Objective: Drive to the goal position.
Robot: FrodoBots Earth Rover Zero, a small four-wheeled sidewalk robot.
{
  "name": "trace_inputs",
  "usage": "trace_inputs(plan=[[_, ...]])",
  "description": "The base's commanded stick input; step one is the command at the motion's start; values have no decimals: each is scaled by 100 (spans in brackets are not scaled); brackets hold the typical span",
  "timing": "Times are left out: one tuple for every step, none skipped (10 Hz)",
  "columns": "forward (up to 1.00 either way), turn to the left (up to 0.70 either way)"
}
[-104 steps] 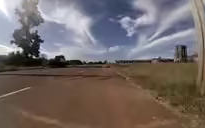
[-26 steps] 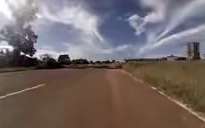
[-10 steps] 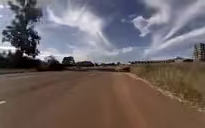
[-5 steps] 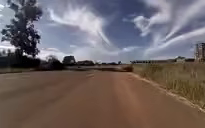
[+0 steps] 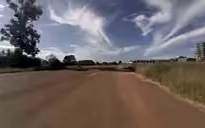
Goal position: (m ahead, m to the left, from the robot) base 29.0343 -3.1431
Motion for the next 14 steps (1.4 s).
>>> trace_inputs(plan=[[100, 0], [100, 0], [100, 0], [100, 0], [100, 0], [100, 0], [100, 0], [100, -8], [100, -35], [100, -37], [100, -38], [100, -38], [100, -38], [100, -38]])
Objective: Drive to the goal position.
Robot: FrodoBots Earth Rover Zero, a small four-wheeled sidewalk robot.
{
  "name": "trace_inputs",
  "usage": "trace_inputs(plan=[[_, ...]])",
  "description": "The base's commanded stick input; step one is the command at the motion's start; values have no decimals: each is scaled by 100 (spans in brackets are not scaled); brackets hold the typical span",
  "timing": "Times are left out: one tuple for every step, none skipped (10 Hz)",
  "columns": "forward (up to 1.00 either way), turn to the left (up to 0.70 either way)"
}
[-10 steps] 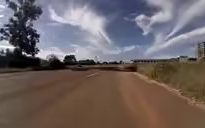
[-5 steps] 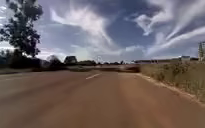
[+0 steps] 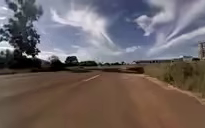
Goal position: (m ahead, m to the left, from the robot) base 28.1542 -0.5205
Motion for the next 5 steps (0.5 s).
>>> trace_inputs(plan=[[100, -33], [100, -14], [100, 0], [100, 0], [100, 0]])
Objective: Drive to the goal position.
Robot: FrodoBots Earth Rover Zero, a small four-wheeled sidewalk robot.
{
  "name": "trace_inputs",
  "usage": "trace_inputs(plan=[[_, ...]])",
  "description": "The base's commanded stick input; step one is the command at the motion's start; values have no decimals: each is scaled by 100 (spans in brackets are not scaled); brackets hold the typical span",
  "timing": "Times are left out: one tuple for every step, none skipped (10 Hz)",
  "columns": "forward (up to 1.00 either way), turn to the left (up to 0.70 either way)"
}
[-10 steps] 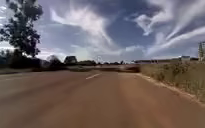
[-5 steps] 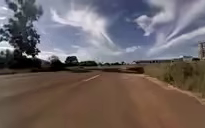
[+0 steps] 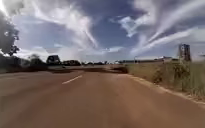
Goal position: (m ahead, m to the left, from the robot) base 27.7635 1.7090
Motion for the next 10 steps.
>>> trace_inputs(plan=[[100, 0], [100, 0], [100, 0], [100, 0], [100, 0], [100, 0], [100, 0], [100, 0], [100, 0], [100, 0]])
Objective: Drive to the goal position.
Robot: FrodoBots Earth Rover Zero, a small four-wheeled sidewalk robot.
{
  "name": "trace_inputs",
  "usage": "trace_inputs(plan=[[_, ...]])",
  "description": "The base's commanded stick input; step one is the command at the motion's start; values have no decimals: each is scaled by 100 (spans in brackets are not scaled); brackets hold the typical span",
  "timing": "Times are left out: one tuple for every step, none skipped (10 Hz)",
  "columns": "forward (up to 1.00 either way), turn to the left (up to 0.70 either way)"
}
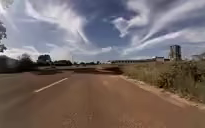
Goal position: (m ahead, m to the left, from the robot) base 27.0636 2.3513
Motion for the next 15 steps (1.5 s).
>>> trace_inputs(plan=[[100, 0], [100, 0], [100, 0], [100, 0], [100, 0], [100, 0], [100, 0], [100, 0], [100, 0], [100, 0], [100, 0], [100, 0], [100, 0], [100, 0], [100, 0]])
